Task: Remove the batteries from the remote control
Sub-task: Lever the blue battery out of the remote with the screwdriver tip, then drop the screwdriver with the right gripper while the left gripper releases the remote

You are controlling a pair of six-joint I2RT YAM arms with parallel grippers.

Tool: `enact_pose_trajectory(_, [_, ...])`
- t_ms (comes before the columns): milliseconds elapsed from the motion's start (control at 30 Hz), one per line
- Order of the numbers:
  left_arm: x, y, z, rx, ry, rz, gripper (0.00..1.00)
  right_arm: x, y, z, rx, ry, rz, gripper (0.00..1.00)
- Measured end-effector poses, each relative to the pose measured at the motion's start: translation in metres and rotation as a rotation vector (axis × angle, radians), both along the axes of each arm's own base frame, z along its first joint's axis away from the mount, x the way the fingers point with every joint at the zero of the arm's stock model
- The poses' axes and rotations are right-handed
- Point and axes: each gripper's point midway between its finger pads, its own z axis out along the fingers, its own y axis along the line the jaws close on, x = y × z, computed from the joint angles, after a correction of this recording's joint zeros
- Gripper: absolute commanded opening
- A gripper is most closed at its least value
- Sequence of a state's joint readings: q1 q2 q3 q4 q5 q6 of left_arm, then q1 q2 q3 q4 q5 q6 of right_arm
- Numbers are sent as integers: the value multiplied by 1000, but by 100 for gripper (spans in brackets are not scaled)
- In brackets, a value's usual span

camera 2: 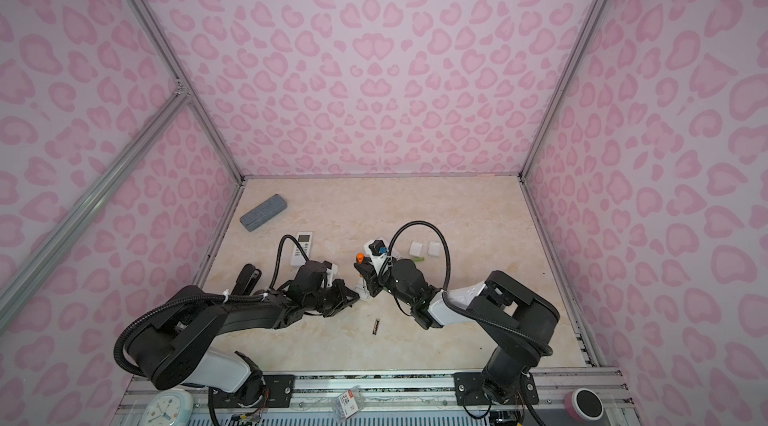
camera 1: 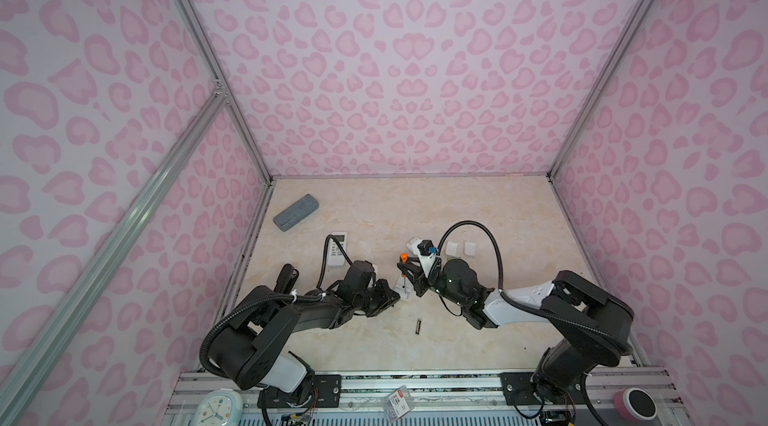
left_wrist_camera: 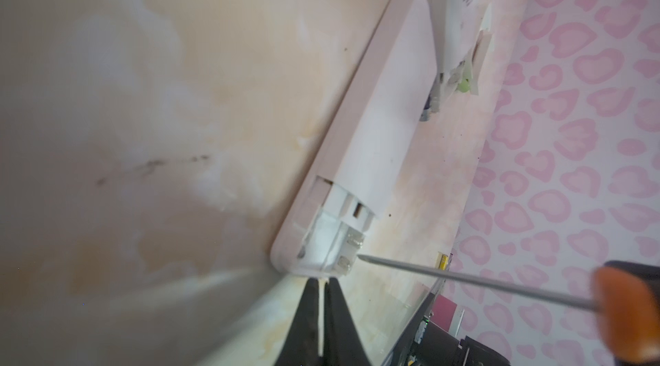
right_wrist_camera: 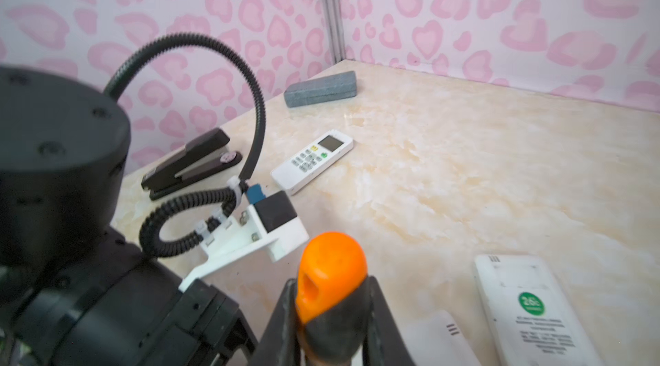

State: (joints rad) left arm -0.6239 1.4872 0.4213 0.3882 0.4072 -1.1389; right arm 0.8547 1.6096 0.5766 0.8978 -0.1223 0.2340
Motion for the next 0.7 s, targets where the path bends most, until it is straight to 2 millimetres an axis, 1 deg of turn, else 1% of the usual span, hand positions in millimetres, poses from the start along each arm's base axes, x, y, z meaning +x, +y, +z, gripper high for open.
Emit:
enact_pose_trajectory(100, [4,-3,9,-11,-26,-6,11,14,-21,27,32,86,-128,0])
enact_pose_trajectory(133, [5,-3,10,-10,-32,-10,11,18,-29,33,33,127,-181,0])
enact_pose_trajectory(200, [6,-4,12,-7,-36,-15,12,25,-50,32,2,223,-285,0])
enact_pose_trajectory(267, [7,-5,14,-3,-45,-23,13,27,-73,21,-51,324,-369,0])
enact_pose_trajectory(300, [9,-6,15,0,-49,-26,14,26,-88,11,-86,381,-418,0])
enact_pose_trajectory(367, [13,-7,20,3,-63,-41,15,19,-116,-10,-154,485,-497,0])
enact_pose_trajectory(433, [21,-5,26,12,-86,-44,18,9,-147,-32,-224,591,-570,0])
enact_pose_trajectory(500, [28,-2,30,26,-102,-46,21,0,-170,-49,-264,678,-615,0])
enact_pose_trajectory(567, [37,6,37,46,-123,-42,22,-6,-196,-68,-283,772,-676,0])
enact_pose_trajectory(633, [46,18,46,76,-146,-34,25,-15,-220,-89,-308,871,-724,0])
enact_pose_trajectory(700, [55,32,52,111,-166,-21,28,-25,-232,-107,-338,957,-739,0])
